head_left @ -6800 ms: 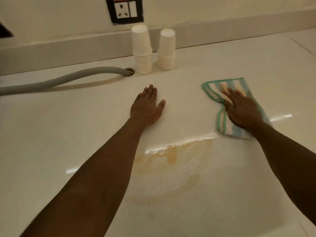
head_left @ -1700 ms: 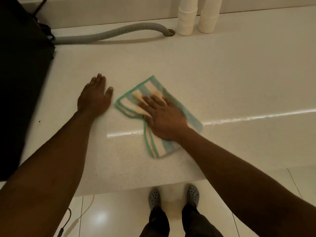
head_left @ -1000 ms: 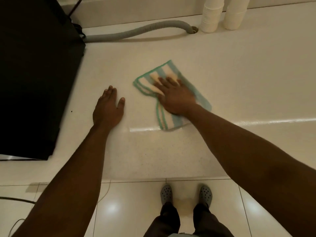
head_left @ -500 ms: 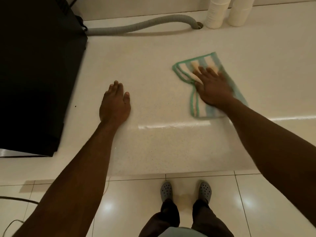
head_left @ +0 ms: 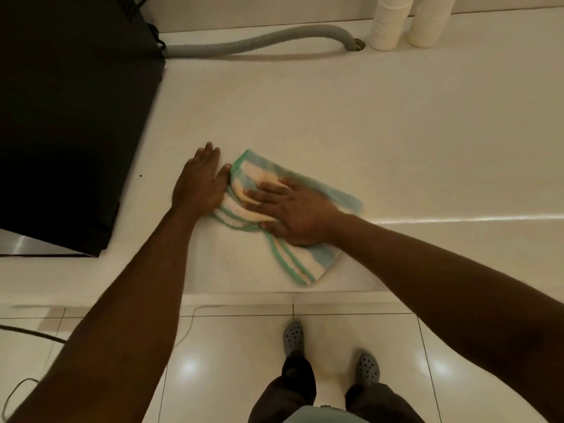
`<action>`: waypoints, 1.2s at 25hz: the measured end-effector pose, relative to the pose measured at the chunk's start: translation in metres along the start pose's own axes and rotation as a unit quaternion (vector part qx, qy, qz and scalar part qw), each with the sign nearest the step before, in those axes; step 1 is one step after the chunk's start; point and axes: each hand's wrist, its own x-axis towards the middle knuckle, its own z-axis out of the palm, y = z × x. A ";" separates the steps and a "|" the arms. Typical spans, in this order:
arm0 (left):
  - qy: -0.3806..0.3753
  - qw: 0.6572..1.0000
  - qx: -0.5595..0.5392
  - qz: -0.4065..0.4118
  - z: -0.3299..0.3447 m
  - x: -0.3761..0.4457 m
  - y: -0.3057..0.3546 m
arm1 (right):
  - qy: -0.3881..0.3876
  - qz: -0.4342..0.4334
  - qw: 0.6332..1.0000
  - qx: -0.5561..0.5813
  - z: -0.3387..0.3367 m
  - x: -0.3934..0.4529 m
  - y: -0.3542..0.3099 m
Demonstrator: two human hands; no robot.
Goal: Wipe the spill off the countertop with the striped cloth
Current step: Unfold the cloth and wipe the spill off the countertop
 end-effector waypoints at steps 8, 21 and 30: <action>-0.029 0.993 0.104 -0.036 0.014 -0.015 0.026 | -0.001 -0.059 0.998 0.023 0.018 -0.077 -0.026; -0.001 0.995 0.097 0.003 0.080 -0.072 0.164 | 0.088 0.212 0.973 0.014 0.020 -0.248 0.057; -0.014 0.995 0.092 0.038 0.115 -0.072 0.269 | 0.118 0.359 0.926 0.013 0.025 -0.338 0.133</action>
